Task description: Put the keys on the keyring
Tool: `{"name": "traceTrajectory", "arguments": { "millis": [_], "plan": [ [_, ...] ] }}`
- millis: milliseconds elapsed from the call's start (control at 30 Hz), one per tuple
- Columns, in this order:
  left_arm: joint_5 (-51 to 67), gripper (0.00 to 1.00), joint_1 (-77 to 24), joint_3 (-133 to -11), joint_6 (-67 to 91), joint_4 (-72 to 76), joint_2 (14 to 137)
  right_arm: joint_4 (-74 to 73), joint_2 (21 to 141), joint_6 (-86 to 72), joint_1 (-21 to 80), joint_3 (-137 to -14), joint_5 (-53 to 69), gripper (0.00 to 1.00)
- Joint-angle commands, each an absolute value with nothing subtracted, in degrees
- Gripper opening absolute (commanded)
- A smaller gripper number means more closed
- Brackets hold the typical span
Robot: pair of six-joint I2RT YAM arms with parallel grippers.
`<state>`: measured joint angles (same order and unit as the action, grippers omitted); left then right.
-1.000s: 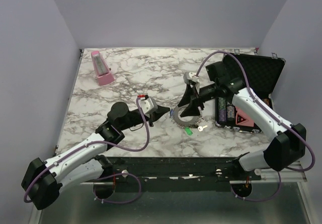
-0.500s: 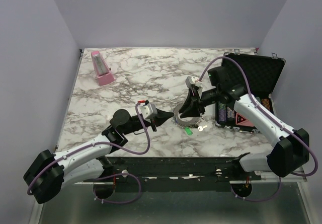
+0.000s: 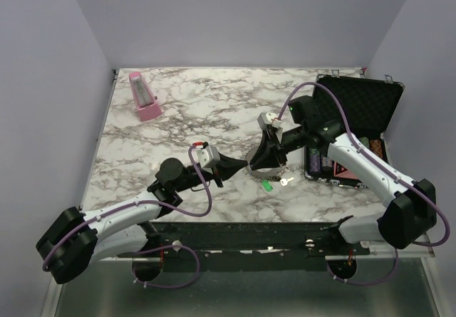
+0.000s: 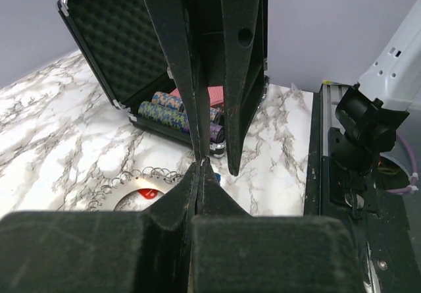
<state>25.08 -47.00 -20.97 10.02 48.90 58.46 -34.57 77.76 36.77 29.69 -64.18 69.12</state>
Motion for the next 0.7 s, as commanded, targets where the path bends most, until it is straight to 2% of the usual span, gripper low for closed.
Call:
{"name": "traceTrajectory", "arguments": {
  "millis": [0,67,300,400,433,500,633,667],
  "plan": [
    [24.43,0.00,-47.37,-20.48,11.16,52.91,59.15,-35.25,78.75,37.88,30.41,-64.95,69.87,0.28],
    [24.70,0.00,-47.37,-20.65,11.25,53.17,59.41,-35.24,78.84,37.79,30.32,-65.13,69.79,0.24],
    [24.00,0.00,-47.37,-20.39,11.07,52.65,59.50,-36.82,78.93,39.28,30.50,-65.92,69.61,0.01],
    [21.90,0.00,-47.29,-19.87,12.39,52.56,59.07,-38.57,78.75,39.90,30.50,-66.62,68.30,0.01],
    [21.36,0.07,-47.29,-19.60,12.83,52.47,58.45,-40.24,78.66,41.38,30.50,-67.06,67.86,0.01],
    [20.22,0.41,-47.20,-18.81,13.97,51.25,56.53,-43.66,78.40,45.41,30.41,-67.67,66.37,0.01],
    [19.51,0.66,-46.93,-15.22,14.33,47.03,49.50,-52.88,77.52,60.60,30.50,-67.68,63.28,0.01],
    [19.77,0.69,-47.02,-13.99,13.80,46.59,47.66,-55.61,77.52,66.39,30.50,-67.41,63.02,0.01]
  ]
}}
